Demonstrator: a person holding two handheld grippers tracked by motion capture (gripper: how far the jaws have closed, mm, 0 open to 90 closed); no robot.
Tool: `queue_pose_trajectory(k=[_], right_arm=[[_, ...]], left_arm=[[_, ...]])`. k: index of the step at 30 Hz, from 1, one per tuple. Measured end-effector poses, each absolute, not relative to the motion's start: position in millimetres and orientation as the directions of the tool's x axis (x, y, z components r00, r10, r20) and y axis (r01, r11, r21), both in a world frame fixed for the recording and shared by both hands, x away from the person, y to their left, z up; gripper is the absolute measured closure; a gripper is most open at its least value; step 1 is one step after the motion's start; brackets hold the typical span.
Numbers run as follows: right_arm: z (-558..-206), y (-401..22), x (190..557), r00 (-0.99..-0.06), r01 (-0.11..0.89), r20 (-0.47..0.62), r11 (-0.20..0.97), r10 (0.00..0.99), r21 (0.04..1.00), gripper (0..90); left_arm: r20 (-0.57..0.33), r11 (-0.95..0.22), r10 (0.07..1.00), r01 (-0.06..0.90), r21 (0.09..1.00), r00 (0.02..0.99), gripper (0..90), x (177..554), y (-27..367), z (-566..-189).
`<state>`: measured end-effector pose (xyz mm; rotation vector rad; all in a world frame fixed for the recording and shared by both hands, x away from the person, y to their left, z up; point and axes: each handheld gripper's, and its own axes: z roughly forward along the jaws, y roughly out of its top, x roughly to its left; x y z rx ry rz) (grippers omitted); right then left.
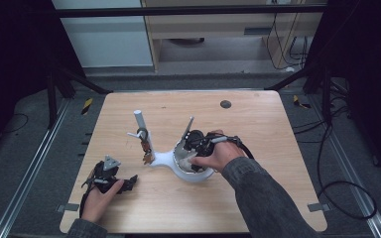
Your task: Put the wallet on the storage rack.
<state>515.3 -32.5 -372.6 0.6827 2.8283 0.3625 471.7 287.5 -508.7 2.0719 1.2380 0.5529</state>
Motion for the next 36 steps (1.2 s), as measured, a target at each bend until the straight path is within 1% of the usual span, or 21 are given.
queue_pose_trajectory(k=[9, 12, 22, 36], right_arm=[[-369.9, -33.9, 513.7, -0.868, 0.422, -0.139, 0.855, 0.478, 0.302, 23.7], [-370.7, -36.3, 513.1, -0.863, 0.435, -0.114, 0.838, 0.492, 0.328, 23.6], [-372.0, -43.3, 511.5, -0.855, 0.445, -0.098, 0.817, 0.509, 0.366, 22.3], [-368.0, -48.3, 505.7, -0.850, 0.444, -0.097, 0.804, 0.517, 0.396, 12.3]], left_arm=[[0.025, -0.340, 0.885, 0.609, 0.716, 0.464, 0.8, 471.7, 287.5, -508.7], [0.025, -0.340, 0.885, 0.609, 0.716, 0.464, 0.8, 471.7, 287.5, -508.7], [0.024, -0.339, 0.886, 0.610, 0.716, 0.464, 0.8, 471.6, 287.4, -508.7], [0.023, -0.338, 0.886, 0.610, 0.716, 0.464, 0.8, 471.6, 287.4, -508.7]])
